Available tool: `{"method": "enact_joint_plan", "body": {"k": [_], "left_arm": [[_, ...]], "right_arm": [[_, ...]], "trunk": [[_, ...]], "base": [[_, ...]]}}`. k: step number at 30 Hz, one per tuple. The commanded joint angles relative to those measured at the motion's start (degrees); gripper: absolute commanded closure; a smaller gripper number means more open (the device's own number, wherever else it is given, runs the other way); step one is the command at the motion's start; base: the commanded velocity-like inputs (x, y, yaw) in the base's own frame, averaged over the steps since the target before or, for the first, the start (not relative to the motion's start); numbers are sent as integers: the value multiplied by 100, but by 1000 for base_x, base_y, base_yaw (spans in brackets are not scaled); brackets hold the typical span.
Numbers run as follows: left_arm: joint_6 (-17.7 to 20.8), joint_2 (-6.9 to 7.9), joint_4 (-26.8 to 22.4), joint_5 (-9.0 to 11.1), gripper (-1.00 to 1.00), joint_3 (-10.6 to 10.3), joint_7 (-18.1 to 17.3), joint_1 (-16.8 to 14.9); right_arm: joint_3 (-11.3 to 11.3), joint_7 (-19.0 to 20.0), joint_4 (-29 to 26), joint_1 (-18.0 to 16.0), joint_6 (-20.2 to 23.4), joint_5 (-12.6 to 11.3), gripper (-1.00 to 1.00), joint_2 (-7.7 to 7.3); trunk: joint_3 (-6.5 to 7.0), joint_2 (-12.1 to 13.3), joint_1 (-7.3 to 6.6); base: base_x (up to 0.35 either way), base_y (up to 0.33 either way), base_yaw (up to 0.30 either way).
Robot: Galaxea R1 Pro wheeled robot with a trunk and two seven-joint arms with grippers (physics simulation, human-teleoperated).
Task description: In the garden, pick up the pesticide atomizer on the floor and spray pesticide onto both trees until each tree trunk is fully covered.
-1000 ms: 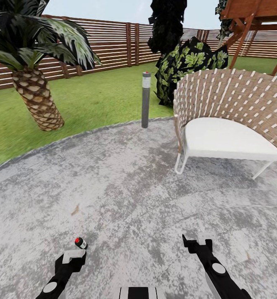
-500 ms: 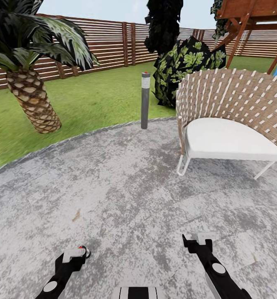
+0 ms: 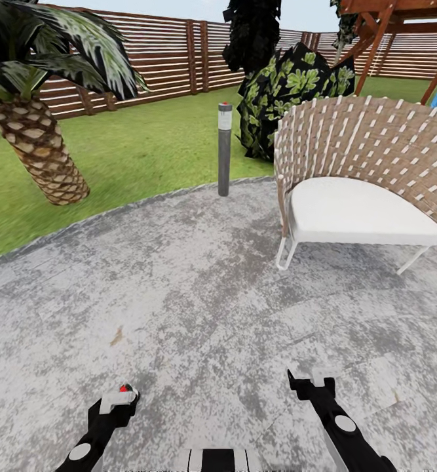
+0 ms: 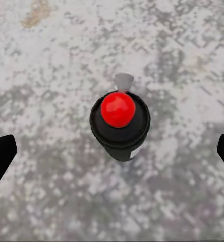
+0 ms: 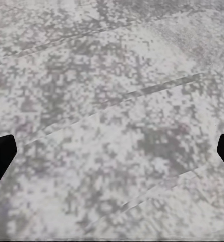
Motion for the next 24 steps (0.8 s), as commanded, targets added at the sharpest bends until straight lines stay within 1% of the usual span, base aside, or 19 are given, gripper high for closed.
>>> {"method": "enact_joint_plan", "body": {"k": [1,4,7,12,19,20,22,24], "left_arm": [[-18,1,2,21,-100,-5,6,-2],[-21,0,2,21,-100,-10,6,-2],[-22,0,2,17,-100,-11,6,-2],[-23,7,2,13,-100,-2,3,-2],[-41,9,2,14,-100,11,5,-2],[-72,9,2,13,-100,9,5,-2],[-180,9,7,13,-100,8,5,1],[-375,9,41,12,-100,7,15,4]], "right_arm": [[1,3,5,-3,-17,13,-100,0],[1,3,5,-3,-17,13,-100,1],[1,3,5,-3,-17,13,-100,0],[1,3,3,-3,-17,13,-100,2],[1,3,0,-3,-17,13,-100,2],[1,3,2,-3,-17,13,-100,2],[1,3,4,-3,-17,13,-100,2],[1,3,5,-3,-17,13,-100,2]], "trunk": [[-34,-3,1],[-122,-7,9],[-135,-7,9],[-141,-7,9],[-331,-16,27],[-361,-18,29],[-377,-18,29],[-385,-18,29]], "base": [[0,0,-169],[0,0,-186],[0,0,-130],[0,0,-30],[0,0,-3],[0,0,0],[0,0,0],[0,0,0]]}}
